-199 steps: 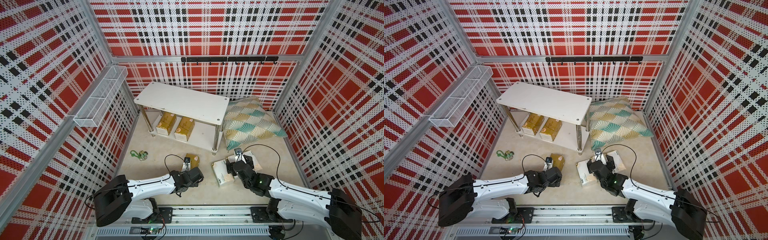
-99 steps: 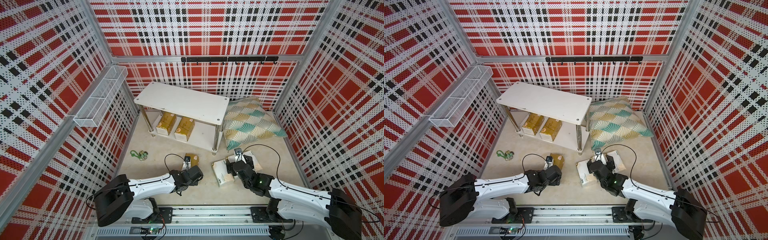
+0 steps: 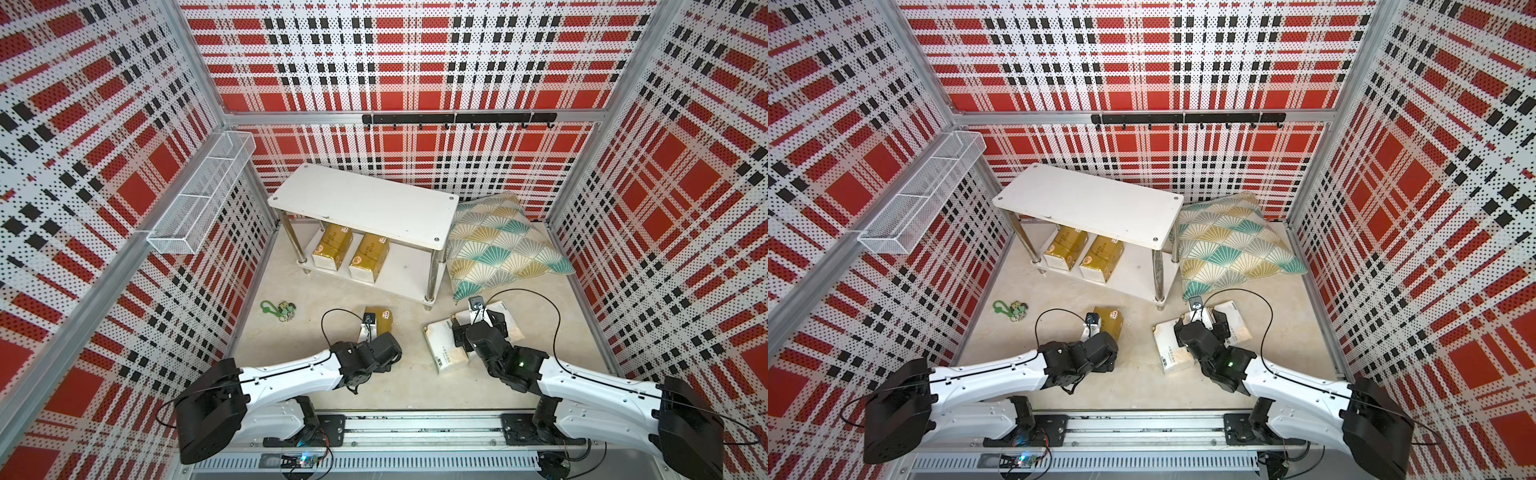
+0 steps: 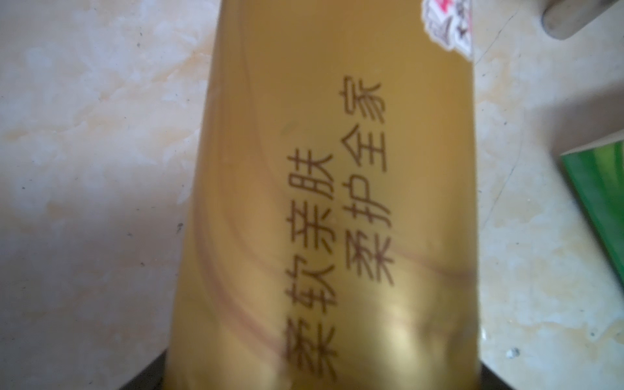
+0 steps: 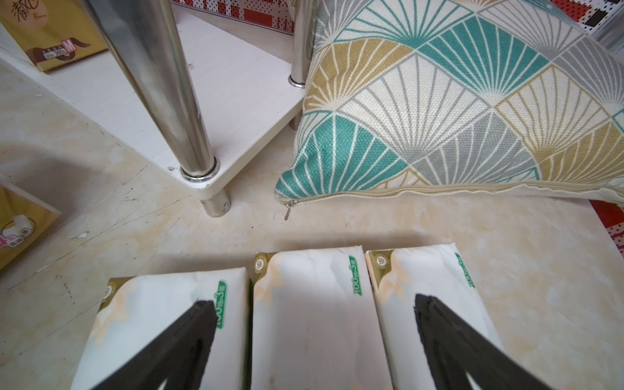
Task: Place the tissue boxes on the shelf by color
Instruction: Pick up the box of tissues from the center of the board, then place a box of tissues on the shelf.
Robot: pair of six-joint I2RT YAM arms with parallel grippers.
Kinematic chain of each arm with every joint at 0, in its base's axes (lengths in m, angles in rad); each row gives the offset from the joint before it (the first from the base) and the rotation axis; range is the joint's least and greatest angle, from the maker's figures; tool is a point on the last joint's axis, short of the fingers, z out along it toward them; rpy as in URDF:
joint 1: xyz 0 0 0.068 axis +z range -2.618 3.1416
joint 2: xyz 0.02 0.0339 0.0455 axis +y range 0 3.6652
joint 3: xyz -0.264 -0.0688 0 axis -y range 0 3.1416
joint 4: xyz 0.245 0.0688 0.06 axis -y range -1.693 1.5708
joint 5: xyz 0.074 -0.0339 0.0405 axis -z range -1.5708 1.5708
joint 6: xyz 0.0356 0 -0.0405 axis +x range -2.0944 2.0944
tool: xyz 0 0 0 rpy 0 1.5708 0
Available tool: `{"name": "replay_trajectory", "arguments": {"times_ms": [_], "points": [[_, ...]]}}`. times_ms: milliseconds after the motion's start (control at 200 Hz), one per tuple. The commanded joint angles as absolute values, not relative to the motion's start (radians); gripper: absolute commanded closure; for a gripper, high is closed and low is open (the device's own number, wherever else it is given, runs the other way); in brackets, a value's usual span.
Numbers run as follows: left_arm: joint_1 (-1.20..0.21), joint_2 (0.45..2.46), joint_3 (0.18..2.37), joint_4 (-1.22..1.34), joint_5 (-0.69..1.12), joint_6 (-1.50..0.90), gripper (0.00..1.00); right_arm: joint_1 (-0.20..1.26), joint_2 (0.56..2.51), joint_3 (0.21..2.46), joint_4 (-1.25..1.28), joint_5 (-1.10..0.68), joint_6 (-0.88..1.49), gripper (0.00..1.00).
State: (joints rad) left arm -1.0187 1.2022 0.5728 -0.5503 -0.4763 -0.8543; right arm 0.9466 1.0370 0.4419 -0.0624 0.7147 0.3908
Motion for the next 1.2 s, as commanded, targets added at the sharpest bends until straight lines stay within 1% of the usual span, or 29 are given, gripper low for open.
{"name": "replay_trajectory", "arguments": {"times_ms": [0,210,396,812,1052,1197], "points": [[-1.031,1.176,0.642,-0.592,-0.528,-0.874,0.14,0.946,1.049,0.456,-0.070,0.717,0.405,0.00],[-1.034,1.189,0.734,-0.628,-0.526,-0.830,0.15,0.947,1.060,0.464,-0.069,0.716,0.401,0.00],[-0.992,1.242,0.876,-0.655,-0.498,-0.742,0.15,0.946,1.058,0.464,-0.072,0.715,0.406,0.00],[-0.861,1.497,1.155,-0.635,-0.456,-0.525,0.15,0.948,1.055,0.479,-0.094,0.712,0.411,0.00],[-0.785,1.625,1.271,-0.605,-0.406,-0.429,0.15,0.948,1.037,0.481,-0.110,0.715,0.412,0.00],[-0.753,1.671,1.305,-0.568,-0.386,-0.399,0.16,0.948,1.032,0.481,-0.115,0.714,0.417,0.00]]}}
